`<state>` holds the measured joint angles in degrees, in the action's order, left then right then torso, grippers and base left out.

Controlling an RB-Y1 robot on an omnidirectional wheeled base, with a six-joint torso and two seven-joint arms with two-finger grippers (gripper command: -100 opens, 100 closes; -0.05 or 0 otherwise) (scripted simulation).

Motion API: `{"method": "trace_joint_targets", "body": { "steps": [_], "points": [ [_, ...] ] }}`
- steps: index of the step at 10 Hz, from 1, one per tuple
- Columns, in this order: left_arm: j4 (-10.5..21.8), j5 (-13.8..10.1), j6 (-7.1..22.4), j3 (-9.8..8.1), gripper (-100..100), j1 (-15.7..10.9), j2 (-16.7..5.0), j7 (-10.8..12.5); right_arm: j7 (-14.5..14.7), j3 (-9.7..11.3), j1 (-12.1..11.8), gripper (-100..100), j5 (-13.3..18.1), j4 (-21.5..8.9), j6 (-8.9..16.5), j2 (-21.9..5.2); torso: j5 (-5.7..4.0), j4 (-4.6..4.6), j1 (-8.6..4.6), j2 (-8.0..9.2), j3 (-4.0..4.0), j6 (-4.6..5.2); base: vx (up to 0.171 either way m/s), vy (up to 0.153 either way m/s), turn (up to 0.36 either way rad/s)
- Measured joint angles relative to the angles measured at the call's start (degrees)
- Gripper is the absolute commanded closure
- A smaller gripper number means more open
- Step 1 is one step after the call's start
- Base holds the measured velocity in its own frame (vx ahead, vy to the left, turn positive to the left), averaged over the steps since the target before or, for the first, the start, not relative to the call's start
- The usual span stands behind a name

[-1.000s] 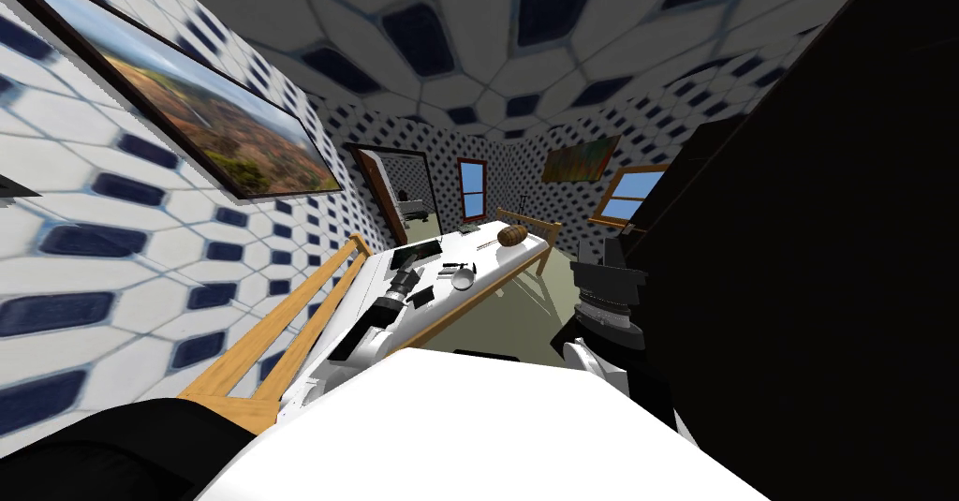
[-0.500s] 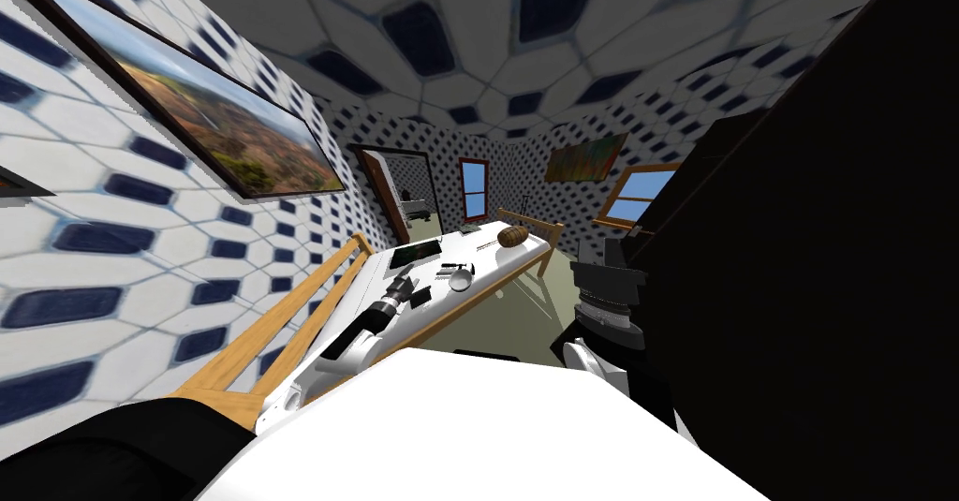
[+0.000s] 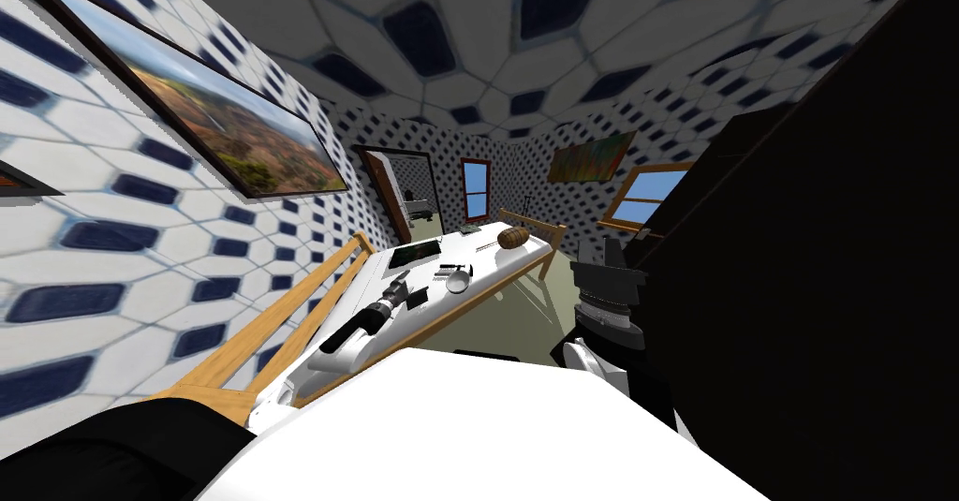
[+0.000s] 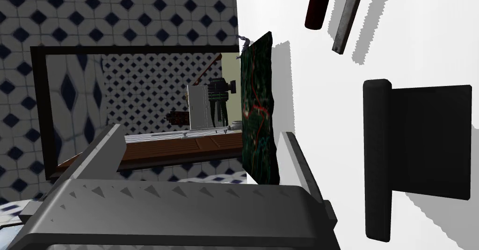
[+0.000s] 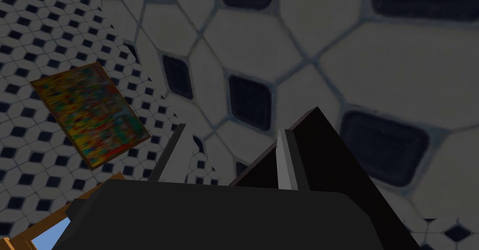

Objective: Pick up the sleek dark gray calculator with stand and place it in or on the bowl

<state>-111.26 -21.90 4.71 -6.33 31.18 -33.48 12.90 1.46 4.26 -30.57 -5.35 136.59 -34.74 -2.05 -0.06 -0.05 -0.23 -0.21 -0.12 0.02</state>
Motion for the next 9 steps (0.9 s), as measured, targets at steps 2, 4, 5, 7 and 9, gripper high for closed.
{"method": "trace_joint_targets", "body": {
  "steps": [2, 4, 5, 7, 9],
  "points": [
    [0.9, -1.6, 2.9, -0.82, -100, 0.9, -1.2, 0.7, 0.0, 0.0, 0.0, 0, 0.0, 0.0, 0.0, 0.0, 0.0, 0.0, -0.02, 0.01, 0.01, -0.02, 0.061, -0.084, 0.076],
    [2.7, -2.6, 5.8, -1.23, -100, 0.0, -1.7, 1.2, 0.0, 0.0, 0.0, 0, 0.0, 0.0, 0.0, 0.0, -0.01, -0.01, -0.02, -0.05, -0.03, 0.01, 0.051, -0.064, 0.03],
    [3.7, -3.3, 6.9, -1.48, -100, -0.1, -2.3, 1.5, 0.0, 0.0, 0.0, 0, 0.0, 0.0, 0.0, 0.0, 0.01, 0.0, 0.02, -0.02, -0.01, -0.01, 0.041, -0.077, 0.065],
    [5.7, -4.8, 9.1, -1.99, -100, -0.7, -3.4, 2.2, 0.0, 0.0, 0.0, 0, 0.0, 0.0, 0.0, 0.0, 0.0, 0.01, 0.03, 0.04, 0.02, 0.0, 0.04, -0.053, 0.032],
    [7.0, -5.7, 12.2, -2.68, -100, -1.2, -3.6, 2.6, 0.0, 0.0, 0.0, 0, 0.0, 0.0, 0.0, 0.0, 0.0, -0.01, 0.0, -0.05, -0.02, -0.01, 0.056, -0.067, 0.046]
  ]
}}
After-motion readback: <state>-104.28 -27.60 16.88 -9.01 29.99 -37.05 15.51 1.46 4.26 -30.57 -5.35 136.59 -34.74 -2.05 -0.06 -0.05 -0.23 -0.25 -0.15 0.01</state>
